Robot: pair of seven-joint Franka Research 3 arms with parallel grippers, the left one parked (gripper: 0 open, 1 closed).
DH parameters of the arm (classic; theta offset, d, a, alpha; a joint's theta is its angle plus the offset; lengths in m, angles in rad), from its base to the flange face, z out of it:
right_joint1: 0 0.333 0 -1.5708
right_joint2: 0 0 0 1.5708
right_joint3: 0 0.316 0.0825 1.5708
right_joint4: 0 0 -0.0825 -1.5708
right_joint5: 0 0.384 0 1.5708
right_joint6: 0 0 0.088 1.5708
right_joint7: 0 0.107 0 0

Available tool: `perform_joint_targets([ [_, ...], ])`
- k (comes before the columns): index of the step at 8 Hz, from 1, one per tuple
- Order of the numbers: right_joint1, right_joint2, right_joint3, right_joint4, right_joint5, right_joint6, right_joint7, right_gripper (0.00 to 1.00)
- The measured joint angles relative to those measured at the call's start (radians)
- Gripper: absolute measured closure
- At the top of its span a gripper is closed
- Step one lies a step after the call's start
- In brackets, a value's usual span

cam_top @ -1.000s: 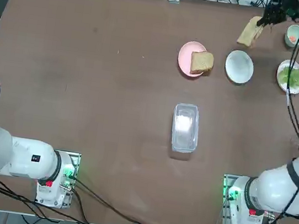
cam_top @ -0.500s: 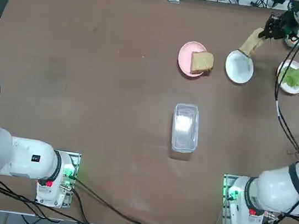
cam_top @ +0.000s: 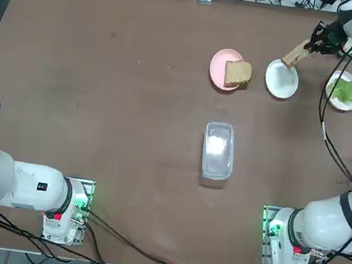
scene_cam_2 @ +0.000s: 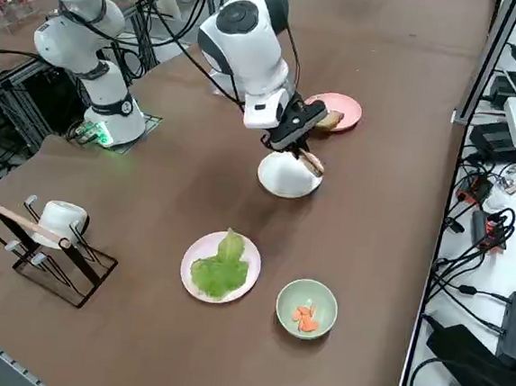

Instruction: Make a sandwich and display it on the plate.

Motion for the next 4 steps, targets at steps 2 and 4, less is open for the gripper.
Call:
perform_joint_targets([
  [2,0.002,0.016,0.001,-0.007,0.009,0.039,0.062,0.92],
  [4,0.006,0.036,0.002,-0.022,0.012,0.060,0.069,0.92],
])
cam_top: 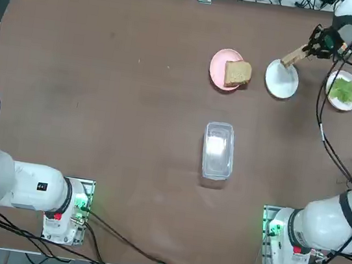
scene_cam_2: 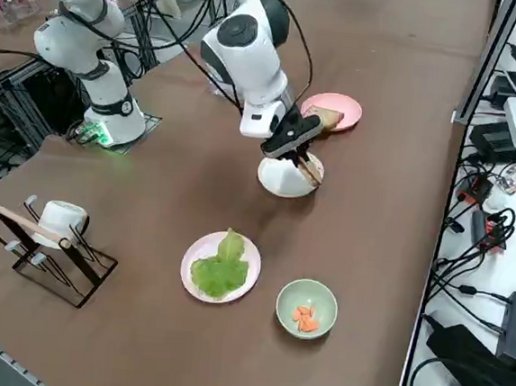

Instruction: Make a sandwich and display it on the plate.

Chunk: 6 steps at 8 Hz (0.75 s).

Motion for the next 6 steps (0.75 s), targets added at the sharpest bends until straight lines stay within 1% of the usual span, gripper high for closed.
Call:
perform_joint_targets([
  [3,0.015,0.002,0.002,-0.010,0.003,-0.002,0.004,0.92],
  [4,0.017,0.002,0.003,-0.011,0.018,-0.002,0.007,0.92],
  [6,0.019,-0.002,0.009,-0.011,0.083,-0.005,0.007,0.92],
])
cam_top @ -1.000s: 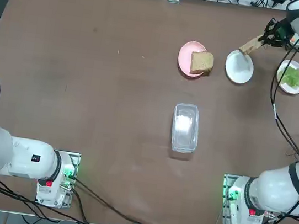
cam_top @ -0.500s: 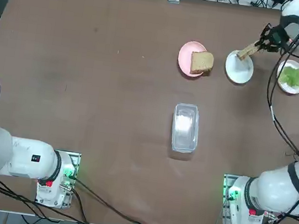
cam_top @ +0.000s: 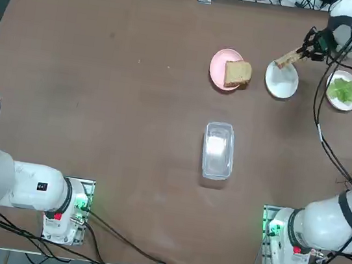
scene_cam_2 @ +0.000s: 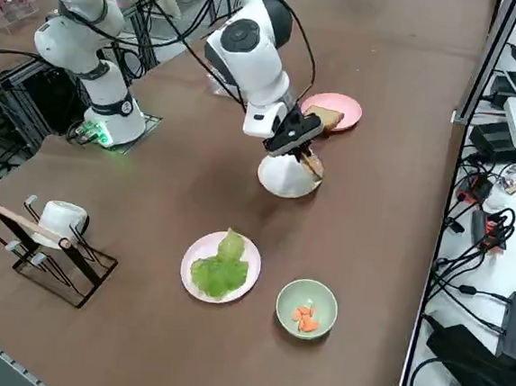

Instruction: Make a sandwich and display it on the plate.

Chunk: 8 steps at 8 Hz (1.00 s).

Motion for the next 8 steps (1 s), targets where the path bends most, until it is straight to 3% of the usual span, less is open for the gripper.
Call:
perform_joint_targets([
  [8,0.000,-0.010,0.003,-0.003,0.010,-0.064,-0.007,0.92],
])
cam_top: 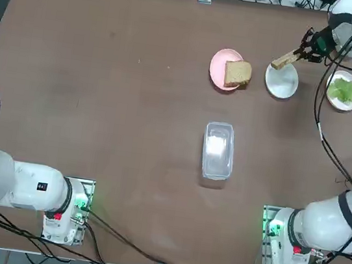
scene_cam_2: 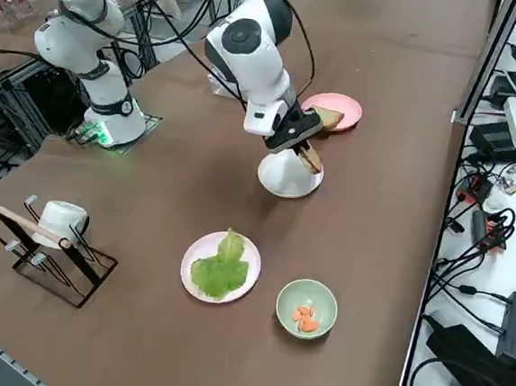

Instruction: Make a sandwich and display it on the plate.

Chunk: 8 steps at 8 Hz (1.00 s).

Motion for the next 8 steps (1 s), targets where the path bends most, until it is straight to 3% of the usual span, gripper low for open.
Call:
perform_joint_targets([
  [8,0.000,0.018,0.000,-0.004,0.001,0.001,0.000,0.92],
])
